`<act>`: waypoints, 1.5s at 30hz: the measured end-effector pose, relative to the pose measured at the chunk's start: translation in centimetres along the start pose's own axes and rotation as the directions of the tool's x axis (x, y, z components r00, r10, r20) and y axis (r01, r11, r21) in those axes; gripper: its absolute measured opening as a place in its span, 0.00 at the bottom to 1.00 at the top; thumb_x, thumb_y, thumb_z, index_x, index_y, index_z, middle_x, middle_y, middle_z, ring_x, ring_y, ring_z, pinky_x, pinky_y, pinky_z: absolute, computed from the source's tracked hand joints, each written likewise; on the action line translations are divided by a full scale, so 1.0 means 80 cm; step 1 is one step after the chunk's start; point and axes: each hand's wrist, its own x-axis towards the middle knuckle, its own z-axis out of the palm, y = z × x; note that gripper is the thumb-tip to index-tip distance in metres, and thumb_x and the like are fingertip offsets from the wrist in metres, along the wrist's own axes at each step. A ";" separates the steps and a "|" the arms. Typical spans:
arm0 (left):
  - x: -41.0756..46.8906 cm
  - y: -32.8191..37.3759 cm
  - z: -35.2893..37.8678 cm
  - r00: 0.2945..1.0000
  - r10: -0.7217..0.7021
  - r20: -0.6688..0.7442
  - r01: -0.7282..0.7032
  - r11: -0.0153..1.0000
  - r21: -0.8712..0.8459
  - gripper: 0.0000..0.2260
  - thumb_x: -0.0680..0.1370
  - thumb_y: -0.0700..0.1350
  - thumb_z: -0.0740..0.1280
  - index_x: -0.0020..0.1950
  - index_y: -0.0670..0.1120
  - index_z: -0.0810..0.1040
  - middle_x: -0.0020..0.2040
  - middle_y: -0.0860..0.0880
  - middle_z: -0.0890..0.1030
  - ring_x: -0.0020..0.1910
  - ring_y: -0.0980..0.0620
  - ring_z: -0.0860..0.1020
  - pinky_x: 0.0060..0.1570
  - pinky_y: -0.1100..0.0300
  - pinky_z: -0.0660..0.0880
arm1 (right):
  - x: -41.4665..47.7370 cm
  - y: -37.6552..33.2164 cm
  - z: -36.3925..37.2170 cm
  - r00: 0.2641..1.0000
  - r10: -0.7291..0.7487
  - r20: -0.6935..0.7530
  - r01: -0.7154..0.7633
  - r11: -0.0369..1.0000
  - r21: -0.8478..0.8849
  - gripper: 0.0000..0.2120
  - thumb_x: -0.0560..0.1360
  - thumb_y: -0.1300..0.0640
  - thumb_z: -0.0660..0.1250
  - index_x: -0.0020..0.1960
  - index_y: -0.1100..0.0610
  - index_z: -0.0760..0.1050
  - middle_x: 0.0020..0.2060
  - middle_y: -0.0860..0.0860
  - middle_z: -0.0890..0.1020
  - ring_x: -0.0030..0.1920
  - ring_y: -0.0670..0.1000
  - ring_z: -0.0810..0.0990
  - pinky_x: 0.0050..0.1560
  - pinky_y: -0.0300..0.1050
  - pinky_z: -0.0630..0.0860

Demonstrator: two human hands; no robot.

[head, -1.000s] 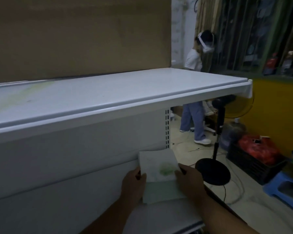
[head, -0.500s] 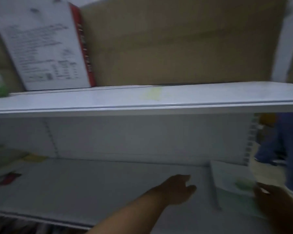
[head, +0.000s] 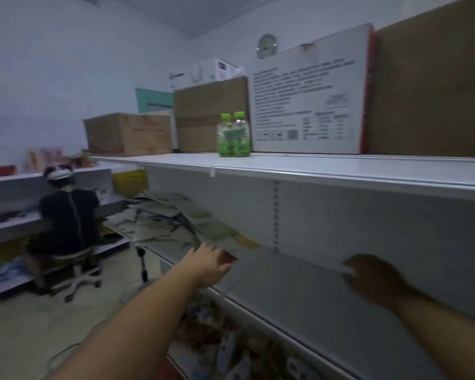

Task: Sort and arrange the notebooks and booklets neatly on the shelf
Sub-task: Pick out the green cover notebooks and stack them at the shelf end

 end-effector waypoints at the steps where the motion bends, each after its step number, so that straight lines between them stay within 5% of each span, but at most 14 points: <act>1: -0.004 -0.031 -0.006 0.999 -0.044 0.003 0.044 0.999 -0.004 0.28 0.81 0.59 0.51 0.78 0.48 0.54 0.78 0.47 0.52 0.77 0.48 0.48 0.74 0.47 0.50 | 0.025 -0.054 -0.005 0.994 -0.104 -0.026 0.104 0.994 0.018 0.31 0.75 0.36 0.49 0.73 0.49 0.62 0.75 0.51 0.60 0.74 0.50 0.59 0.71 0.40 0.57; 5: -0.025 -0.114 -0.003 0.993 -0.115 0.039 0.117 0.993 -0.032 0.28 0.81 0.60 0.50 0.78 0.50 0.50 0.79 0.48 0.47 0.78 0.49 0.43 0.75 0.46 0.46 | 0.081 -0.236 0.003 0.930 -0.366 -0.015 0.365 0.922 0.127 0.28 0.78 0.43 0.58 0.75 0.48 0.57 0.77 0.51 0.53 0.75 0.53 0.54 0.74 0.45 0.55; 12: -0.030 -0.232 0.004 0.973 -0.226 0.045 0.225 0.974 0.034 0.27 0.82 0.59 0.48 0.78 0.50 0.48 0.79 0.48 0.44 0.77 0.50 0.41 0.74 0.48 0.43 | 0.164 -0.363 0.026 0.861 -0.475 0.181 0.466 0.880 0.092 0.30 0.80 0.43 0.54 0.77 0.50 0.48 0.77 0.53 0.43 0.77 0.55 0.42 0.74 0.54 0.54; 23: 0.085 -0.391 -0.007 0.962 -0.263 0.070 0.257 0.963 0.081 0.26 0.81 0.59 0.50 0.78 0.52 0.52 0.79 0.50 0.49 0.78 0.51 0.44 0.75 0.48 0.44 | 0.354 -0.522 0.042 0.817 -0.575 0.045 0.563 0.812 0.156 0.29 0.79 0.43 0.56 0.76 0.51 0.52 0.77 0.54 0.49 0.76 0.58 0.49 0.73 0.53 0.56; 32: 0.148 -0.526 -0.022 0.962 -0.271 -0.001 0.271 0.961 0.056 0.26 0.81 0.60 0.50 0.78 0.53 0.53 0.79 0.51 0.50 0.78 0.51 0.44 0.74 0.49 0.44 | 0.444 -0.644 0.026 0.757 -0.653 -0.006 0.651 0.753 0.098 0.30 0.79 0.45 0.55 0.77 0.52 0.50 0.77 0.53 0.49 0.77 0.54 0.45 0.75 0.53 0.51; 37: 0.188 -0.620 -0.020 0.960 -0.280 0.019 0.279 0.959 0.044 0.27 0.81 0.61 0.50 0.78 0.54 0.52 0.79 0.50 0.51 0.78 0.50 0.44 0.74 0.46 0.44 | 0.480 -0.702 0.036 0.776 -0.631 -0.001 0.630 0.775 0.042 0.29 0.80 0.45 0.55 0.77 0.52 0.51 0.77 0.53 0.49 0.77 0.54 0.44 0.74 0.52 0.49; 45: 0.245 -0.749 -0.035 1.000 -0.031 -0.002 0.031 1.000 0.003 0.27 0.81 0.61 0.50 0.78 0.56 0.51 0.79 0.53 0.48 0.77 0.53 0.43 0.74 0.48 0.43 | 0.551 -0.794 0.024 0.891 -0.452 -0.038 0.453 0.890 0.056 0.28 0.80 0.45 0.55 0.76 0.52 0.52 0.77 0.53 0.51 0.77 0.54 0.48 0.74 0.51 0.53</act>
